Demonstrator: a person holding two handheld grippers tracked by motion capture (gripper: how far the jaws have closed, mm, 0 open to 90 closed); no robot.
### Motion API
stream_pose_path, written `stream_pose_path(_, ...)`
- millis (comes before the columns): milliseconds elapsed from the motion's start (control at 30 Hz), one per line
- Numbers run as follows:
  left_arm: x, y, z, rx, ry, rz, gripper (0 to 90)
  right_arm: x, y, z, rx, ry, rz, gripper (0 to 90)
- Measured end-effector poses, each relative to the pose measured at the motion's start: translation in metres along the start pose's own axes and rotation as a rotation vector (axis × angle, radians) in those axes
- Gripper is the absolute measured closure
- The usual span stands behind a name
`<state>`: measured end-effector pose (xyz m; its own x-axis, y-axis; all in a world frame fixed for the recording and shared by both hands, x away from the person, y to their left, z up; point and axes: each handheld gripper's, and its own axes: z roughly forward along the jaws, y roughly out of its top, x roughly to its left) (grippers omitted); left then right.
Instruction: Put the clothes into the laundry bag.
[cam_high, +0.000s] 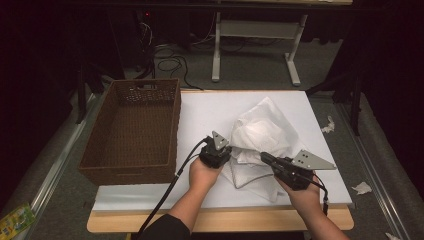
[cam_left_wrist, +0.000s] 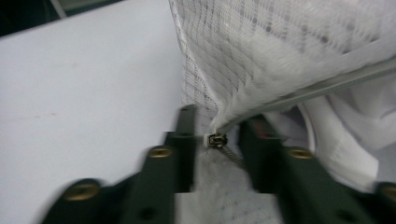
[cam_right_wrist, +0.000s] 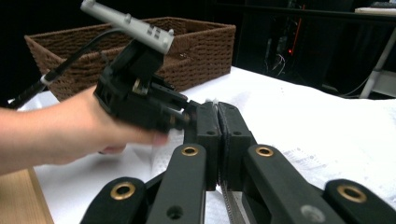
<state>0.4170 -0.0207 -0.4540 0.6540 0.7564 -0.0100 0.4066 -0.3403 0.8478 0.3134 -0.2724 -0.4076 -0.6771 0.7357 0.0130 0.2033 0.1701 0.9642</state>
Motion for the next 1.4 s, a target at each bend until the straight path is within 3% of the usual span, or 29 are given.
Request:
stream_pose_path(33, 0.0, 0.0, -0.005, -0.008, 0.021, 0.024, 82.1, -0.001, -0.001, 0.001, 0.0, 0.007, 0.004, 88.5)
stream_pose_path(100, 0.001, -0.003, -0.019, -0.021, 0.048, 0.075, 85.2, -0.002, -0.004, 0.002, 0.017, 0.004, 0.003, 88.5)
stream_pose_path(200, 0.007, -0.013, -0.047, -0.038, 0.036, 0.066, 85.5, -0.004, -0.007, 0.003, 0.023, 0.005, 0.002, 88.4)
stream_pose_path(333, 0.003, -0.037, -0.074, -0.025, -0.004, 0.069, 85.3, 0.001, -0.008, 0.005, 0.042, 0.005, -0.004, 87.7)
stream_pose_path(467, 0.002, -0.053, -0.078, -0.034, -0.038, 0.042, 85.1, 0.007, -0.011, 0.007, 0.063, 0.009, -0.01, 79.1)
stream_pose_path(600, 0.005, -0.051, -0.076, -0.051, -0.058, 0.027, 84.7, 0.006, -0.004, -0.008, 0.013, -0.001, 0.017, 71.0)
stream_pose_path(667, 0.006, -0.051, -0.076, -0.057, -0.07, 0.022, 84.5, -0.002, 0.0, -0.02, -0.009, -0.047, 0.041, 66.4)
stream_pose_path(733, 0.009, -0.051, -0.076, -0.064, -0.074, 0.007, 84.5, -0.015, -0.001, -0.027, -0.009, -0.136, 0.069, 62.0)
stream_pose_path(833, 0.011, -0.05, -0.074, -0.07, -0.07, -0.006, 84.5, -0.039, -0.011, -0.024, 0.041, -0.244, 0.15, 50.1)
stream_pose_path(933, 0.011, -0.05, -0.074, -0.076, -0.069, -0.008, 84.5, -0.056, -0.023, -0.008, 0.121, -0.264, 0.235, 31.5)
stream_pose_path(1067, 0.011, -0.052, -0.074, -0.077, -0.064, -0.01, 84.7, -0.068, -0.036, 0.025, 0.245, -0.295, 0.252, 23.3)
stream_pose_path(1133, 0.012, -0.053, -0.075, -0.067, -0.06, -0.021, 85.1, -0.073, -0.045, 0.042, 0.313, -0.282, 0.256, 27.0)
stream_pose_path(1233, 0.012, -0.054, -0.081, -0.086, -0.058, -0.024, 85.4, -0.079, -0.052, 0.06, 0.371, -0.212, 0.241, 55.7)
stream_pose_path(1267, 0.011, -0.054, -0.084, -0.094, -0.06, -0.025, 85.4, -0.081, -0.051, 0.065, 0.38, -0.194, 0.233, 66.5)
stream_pose_path(1333, 0.011, -0.054, -0.091, -0.123, -0.055, -0.026, 85.4, -0.082, -0.047, 0.073, 0.383, -0.185, 0.207, 79.8)
stream_pose_path(1400, 0.008, -0.05, -0.1, -0.167, -0.053, -0.032, 85.4, -0.084, -0.041, 0.08, 0.37, -0.18, 0.188, 83.4)
